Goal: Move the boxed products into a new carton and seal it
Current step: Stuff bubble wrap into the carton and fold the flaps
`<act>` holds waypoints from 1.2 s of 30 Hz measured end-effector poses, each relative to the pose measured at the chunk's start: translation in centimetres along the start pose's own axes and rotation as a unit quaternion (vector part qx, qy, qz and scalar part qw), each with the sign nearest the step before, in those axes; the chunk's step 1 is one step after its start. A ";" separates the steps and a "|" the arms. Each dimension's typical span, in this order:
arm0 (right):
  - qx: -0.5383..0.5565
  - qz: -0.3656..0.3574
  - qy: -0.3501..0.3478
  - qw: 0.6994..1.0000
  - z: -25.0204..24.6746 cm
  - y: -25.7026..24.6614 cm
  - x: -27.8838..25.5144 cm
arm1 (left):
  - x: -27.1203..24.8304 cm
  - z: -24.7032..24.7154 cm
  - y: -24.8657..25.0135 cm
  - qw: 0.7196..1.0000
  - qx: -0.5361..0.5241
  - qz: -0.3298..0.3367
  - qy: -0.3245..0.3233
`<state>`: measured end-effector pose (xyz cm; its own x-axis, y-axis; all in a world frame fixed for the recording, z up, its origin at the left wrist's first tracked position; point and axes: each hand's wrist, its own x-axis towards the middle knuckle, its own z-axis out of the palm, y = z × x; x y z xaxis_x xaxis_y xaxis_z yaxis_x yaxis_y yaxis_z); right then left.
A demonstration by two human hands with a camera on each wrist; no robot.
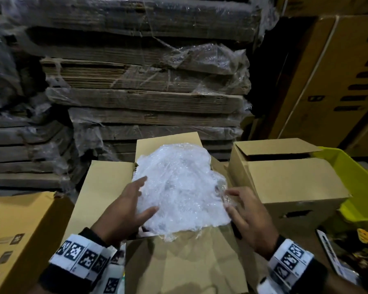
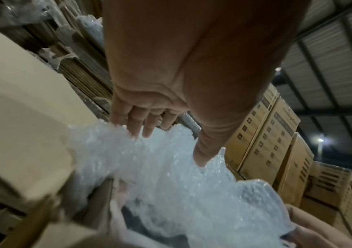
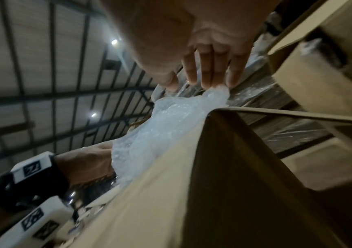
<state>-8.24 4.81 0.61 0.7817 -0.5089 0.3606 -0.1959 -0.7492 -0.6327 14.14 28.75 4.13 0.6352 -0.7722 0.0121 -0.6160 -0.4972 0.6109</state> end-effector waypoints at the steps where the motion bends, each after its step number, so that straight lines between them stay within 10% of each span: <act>1: 0.022 0.020 0.041 0.999 -0.2 0.1 -0.5 | -0.2 -0.5 0.2 1.000 -0.008 -0.002 0.013; 5: 0.082 0.230 0.045 0.969 0.2 2.1 -3.2 | -0.8 -2.5 0.3 0.999 0.010 -0.012 0.041; 10: 0.420 0.555 -0.074 0.715 1.7 2.1 -4.4 | -1.4 -3.9 -0.7 0.997 0.032 -0.046 0.052; 13: 0.500 0.552 -0.016 0.667 2.2 1.8 -3.3 | -2.0 -4.4 -1.8 0.989 0.085 -0.088 0.082; 23: 0.589 0.547 0.064 0.592 3.6 -0.6 -2.9 | -3.3 -6.0 -7.8 0.953 0.171 -0.238 0.072; 33: 0.559 0.497 0.131 0.650 3.8 -2.1 -5.5 | -2.6 -9.5 -9.5 0.963 0.059 -0.211 0.159; 36: 0.562 0.469 0.167 0.660 4.0 -2.4 -6.1 | -2.3 -10.1 -9.0 0.960 0.184 -0.153 0.142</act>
<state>-10.18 11.36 -2.79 0.4179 -0.7308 -0.5397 0.2084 0.6554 -0.7260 22.94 39.00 6.61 0.8817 -0.4550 0.1246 -0.4707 -0.8300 0.2993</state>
